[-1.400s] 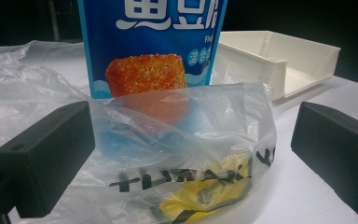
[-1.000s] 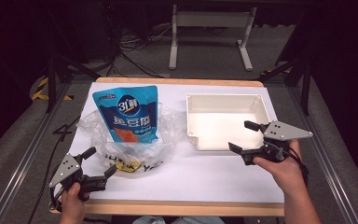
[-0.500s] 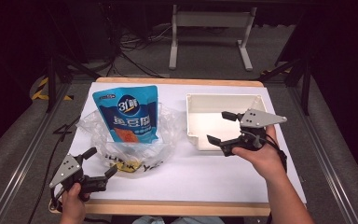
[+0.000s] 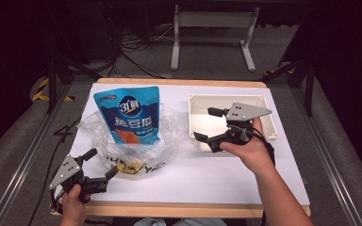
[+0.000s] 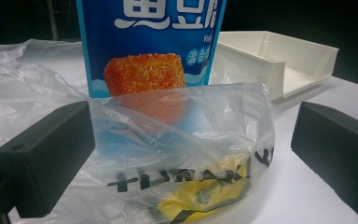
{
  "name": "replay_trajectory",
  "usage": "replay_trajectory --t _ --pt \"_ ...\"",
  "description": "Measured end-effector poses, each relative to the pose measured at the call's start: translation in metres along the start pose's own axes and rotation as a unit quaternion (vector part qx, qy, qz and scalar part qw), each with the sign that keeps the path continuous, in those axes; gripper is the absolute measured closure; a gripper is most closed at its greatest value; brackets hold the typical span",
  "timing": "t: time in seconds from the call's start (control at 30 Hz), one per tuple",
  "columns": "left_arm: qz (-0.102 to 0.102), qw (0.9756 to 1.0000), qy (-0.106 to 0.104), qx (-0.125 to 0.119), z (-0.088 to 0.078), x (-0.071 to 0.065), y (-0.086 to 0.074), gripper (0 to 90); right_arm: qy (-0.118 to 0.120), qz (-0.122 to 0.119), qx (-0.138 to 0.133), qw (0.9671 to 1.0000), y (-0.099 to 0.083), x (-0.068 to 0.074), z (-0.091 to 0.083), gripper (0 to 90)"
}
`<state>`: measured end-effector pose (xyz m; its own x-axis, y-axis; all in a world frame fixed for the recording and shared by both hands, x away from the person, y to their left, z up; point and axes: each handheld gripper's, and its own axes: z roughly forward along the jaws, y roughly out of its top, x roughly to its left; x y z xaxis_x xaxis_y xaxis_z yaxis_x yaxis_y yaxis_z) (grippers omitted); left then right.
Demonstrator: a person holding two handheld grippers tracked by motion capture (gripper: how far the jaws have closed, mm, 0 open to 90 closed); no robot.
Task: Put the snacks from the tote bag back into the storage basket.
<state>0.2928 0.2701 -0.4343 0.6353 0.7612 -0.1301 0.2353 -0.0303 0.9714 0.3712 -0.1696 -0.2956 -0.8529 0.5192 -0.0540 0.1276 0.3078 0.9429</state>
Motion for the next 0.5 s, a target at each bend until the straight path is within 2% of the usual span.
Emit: replay_trajectory --t 0.2,0.23,0.5 --pt "0.0 1.0 0.0 0.0 0.0 0.0 0.0 0.2 0.009 0.001 -0.005 0.9999 0.005 0.002 0.014 9.0" --pt "0.0 1.0 0.0 -0.004 0.001 0.0 0.0 0.2 0.016 0.0 -0.005 0.9999 0.007 0.004 0.022 8.5" --pt "0.0 1.0 0.0 -0.001 0.0 0.001 0.0 0.2 0.023 -0.005 -0.007 0.9997 0.011 0.006 0.044 7.0"
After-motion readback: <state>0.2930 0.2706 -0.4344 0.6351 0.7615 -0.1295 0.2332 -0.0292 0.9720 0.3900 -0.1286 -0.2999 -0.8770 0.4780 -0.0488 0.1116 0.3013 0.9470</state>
